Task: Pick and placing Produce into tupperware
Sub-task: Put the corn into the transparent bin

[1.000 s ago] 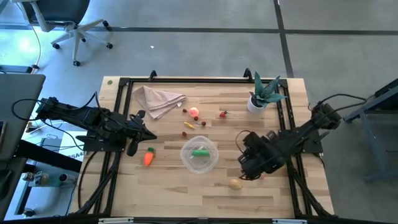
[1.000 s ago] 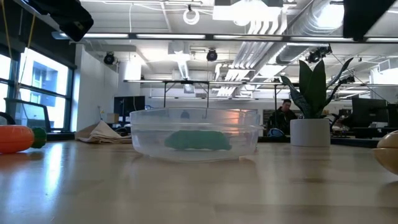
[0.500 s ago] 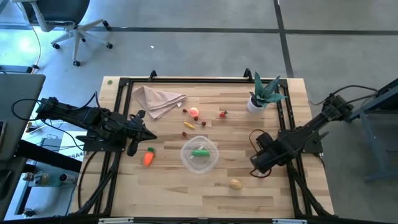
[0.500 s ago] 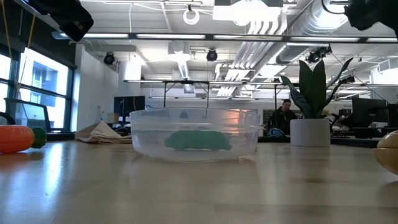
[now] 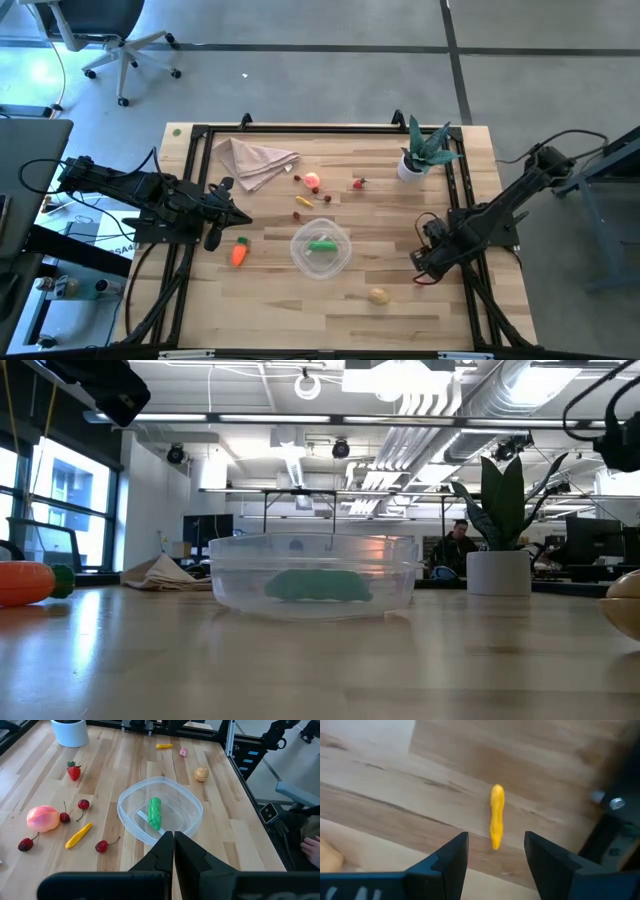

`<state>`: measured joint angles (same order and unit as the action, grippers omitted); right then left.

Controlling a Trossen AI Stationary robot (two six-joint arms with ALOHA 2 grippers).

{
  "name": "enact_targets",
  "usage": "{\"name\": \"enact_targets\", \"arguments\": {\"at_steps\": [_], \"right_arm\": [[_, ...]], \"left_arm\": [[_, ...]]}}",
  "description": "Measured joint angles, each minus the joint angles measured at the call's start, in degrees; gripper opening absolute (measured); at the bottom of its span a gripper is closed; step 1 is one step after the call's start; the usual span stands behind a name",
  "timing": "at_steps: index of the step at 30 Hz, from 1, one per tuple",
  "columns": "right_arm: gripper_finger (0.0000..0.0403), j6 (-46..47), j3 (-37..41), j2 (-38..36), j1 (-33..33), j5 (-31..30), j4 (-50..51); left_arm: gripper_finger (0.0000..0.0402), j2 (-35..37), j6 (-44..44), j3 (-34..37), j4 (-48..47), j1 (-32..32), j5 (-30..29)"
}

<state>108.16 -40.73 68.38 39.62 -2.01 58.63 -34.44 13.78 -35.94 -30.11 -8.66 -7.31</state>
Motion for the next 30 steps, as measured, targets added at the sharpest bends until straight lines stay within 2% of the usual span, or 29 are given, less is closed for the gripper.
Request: {"name": "enact_targets", "arguments": {"at_steps": [4,12,19,30], "right_arm": [[0.0185,0.0,2.9,0.0,0.3,0.2,-6.0],[0.0185,1.5,7.1,0.0,0.3,-1.1,-8.8],[0.0185,1.2,11.4,0.1,0.3,-1.2,-17.2],[0.0185,2.9,13.5,0.2,0.3,-1.2,-17.9]], "left_arm": [[0.0005,0.0,0.0,0.0,0.0,0.0,0.0],[0.0005,0.0,0.0,0.0,0.0,0.0,0.0],[0.0005,0.0,0.0,0.0,0.0,0.0,0.0],[0.0005,0.0,0.0,0.0,0.0,0.0,0.0]]}}
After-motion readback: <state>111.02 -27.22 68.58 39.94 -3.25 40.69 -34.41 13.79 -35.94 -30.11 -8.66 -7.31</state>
